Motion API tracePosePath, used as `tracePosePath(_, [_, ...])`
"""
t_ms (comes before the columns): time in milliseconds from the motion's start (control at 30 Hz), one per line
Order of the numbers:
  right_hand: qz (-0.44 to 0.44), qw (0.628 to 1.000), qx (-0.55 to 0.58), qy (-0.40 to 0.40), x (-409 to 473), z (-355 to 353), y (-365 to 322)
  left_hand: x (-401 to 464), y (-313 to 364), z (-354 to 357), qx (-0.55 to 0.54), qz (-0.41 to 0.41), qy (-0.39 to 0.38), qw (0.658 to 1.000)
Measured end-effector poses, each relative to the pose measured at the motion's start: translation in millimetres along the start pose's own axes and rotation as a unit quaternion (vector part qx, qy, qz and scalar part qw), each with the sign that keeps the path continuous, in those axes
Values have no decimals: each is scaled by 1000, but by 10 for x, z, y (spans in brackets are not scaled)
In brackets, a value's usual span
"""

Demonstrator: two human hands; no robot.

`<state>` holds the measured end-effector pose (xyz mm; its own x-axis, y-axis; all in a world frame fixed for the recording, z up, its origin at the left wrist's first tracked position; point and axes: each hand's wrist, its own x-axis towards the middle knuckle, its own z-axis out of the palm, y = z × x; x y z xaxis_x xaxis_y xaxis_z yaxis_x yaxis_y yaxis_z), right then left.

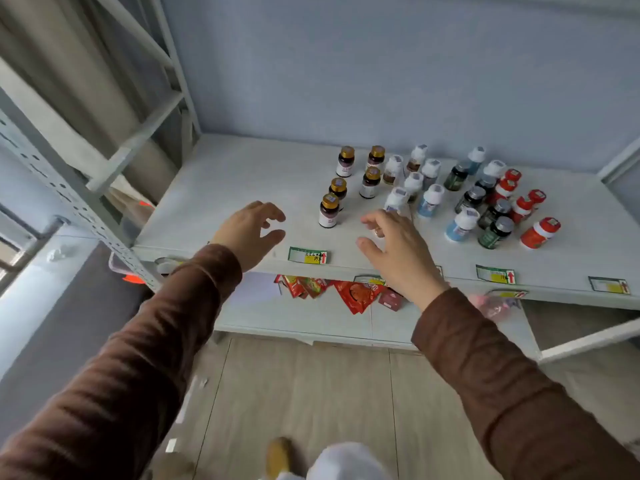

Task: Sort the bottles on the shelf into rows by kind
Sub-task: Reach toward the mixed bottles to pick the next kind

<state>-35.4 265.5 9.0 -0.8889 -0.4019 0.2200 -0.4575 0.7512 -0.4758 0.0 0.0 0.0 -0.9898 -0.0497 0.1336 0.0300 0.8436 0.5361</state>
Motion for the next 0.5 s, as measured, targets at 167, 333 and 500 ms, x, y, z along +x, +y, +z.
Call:
tracePosePath(167, [42, 999, 2, -22, 302, 302, 106, 281, -321, 194, -8, -19, -31, 999])
tracePosePath(333, [55, 998, 3, -35, 745, 580, 285, 651, -580, 332, 6, -26, -62, 998])
tracePosePath(500, [50, 997, 25, -57, 1115, 902, 380, 934, -853, 313, 18, -43, -57, 997])
